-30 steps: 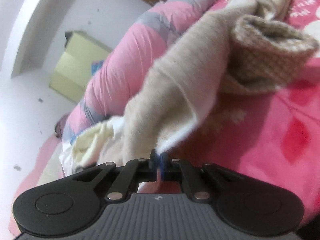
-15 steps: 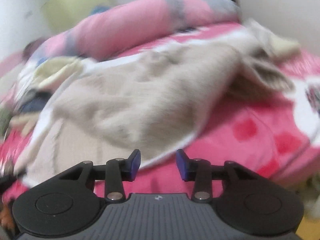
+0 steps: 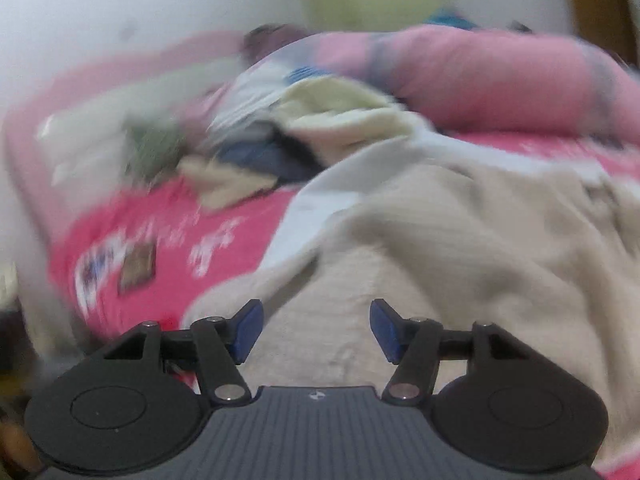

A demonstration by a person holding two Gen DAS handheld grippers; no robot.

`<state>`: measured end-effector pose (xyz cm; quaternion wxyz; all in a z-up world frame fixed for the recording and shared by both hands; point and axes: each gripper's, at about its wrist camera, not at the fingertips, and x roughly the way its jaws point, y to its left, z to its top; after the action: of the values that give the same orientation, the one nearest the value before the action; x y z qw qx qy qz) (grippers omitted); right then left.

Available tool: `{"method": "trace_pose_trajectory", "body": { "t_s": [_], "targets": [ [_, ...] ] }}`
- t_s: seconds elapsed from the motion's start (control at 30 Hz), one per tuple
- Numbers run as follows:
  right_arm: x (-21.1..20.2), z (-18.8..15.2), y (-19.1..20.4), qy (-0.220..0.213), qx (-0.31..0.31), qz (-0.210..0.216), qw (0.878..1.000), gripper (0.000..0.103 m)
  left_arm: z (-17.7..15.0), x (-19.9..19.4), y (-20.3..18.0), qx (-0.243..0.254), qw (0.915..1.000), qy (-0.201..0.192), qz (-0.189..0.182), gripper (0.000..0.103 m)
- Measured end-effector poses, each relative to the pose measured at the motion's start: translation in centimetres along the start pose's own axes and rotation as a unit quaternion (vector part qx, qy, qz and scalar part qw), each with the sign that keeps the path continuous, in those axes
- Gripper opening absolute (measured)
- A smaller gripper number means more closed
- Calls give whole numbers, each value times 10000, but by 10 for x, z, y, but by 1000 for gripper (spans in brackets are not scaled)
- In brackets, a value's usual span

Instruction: Fold clothes

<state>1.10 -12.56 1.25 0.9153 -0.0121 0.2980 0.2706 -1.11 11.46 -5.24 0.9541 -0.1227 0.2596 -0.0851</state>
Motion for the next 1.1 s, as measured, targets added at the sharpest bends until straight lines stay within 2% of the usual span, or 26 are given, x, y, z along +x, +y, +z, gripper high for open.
{"method": "trace_pose_trajectory", "body": {
  "t_s": [0.07,0.17,0.23,0.3,0.37,0.43,0.5,0.57,0.6,0.63,0.67,0.7,0.77,0.8,0.83,0.87,0.9,0.93,0.97,1.0,1.03,1.1],
  "targets": [
    [19,0,28,129,-778,48,9969,64,0,-9,14,-120,9998,-51,161,46],
    [24,-9,70,74,-1876,217,9820,71,-2,-15,34,-275,9985,-66,470,46],
    [33,-14,96,-41,-2663,253,9636,85,-1,-19,48,-487,9970,-94,597,46],
    [41,-26,118,-155,-3577,86,9337,95,-1,-21,59,-741,9954,-122,594,46],
    [52,-41,132,-124,-4360,-179,8997,96,-1,-24,67,-898,9942,-147,576,46],
    [66,-54,140,-115,-5102,-473,8587,95,-1,-26,70,-963,9935,-181,576,46],
    [76,-63,145,-162,-5635,-626,8236,94,-1,-25,71,-942,9937,-168,587,46],
    [85,-69,149,-165,-6044,-687,7935,88,-1,-24,70,-928,9940,-167,563,46],
    [90,-71,149,-93,-6098,-682,7896,75,-1,-24,69,-921,9941,-167,549,46],
    [95,-72,149,-19,-6126,-681,7875,49,-1,-23,69,-915,9942,-167,536,46],
    [99,-70,147,48,-6002,-694,7968,34,-1,-24,67,-898,9945,-173,515,46],
    [99,-62,142,66,-5686,-680,8198,19,-1,-25,65,-875,9948,-185,497,46],
    [96,-46,128,76,-4961,-640,8659,14,0,-25,60,-807,9956,-185,436,46],
    [85,-32,108,-40,-4272,-569,9024,13,0,-25,57,-747,9963,-160,387,46],
    [73,-18,88,-155,-3556,-495,9332,12,1,-24,53,-679,9971,-122,328,46],
    [62,-4,68,-269,-2818,-417,9582,11,1,-21,50,-611,9978,-72,251,47],
    [50,10,48,-381,-2063,-337,9772,11,2,-18,46,-532,9985,0,146,47],
    [38,22,27,-501,-1315,-251,9897,11,3,-12,40,-434,9990,111,8,49],
    [26,26,2,-668,-649,-125,9956,11,4,-5,34,-331,9990,255,-137,53],
    [13,27,-24,-867,-11,95,9962,11,5,3,27,-211,9986,400,-260,54],
    [0,26,-49,-1050,592,302,9923,11,5,11,18,-102,9982,480,-346,54],
    [-16,19,-86,-1284,1397,534,9804,11,5,28,1,113,9968,616,-505,54]
  ]
}}
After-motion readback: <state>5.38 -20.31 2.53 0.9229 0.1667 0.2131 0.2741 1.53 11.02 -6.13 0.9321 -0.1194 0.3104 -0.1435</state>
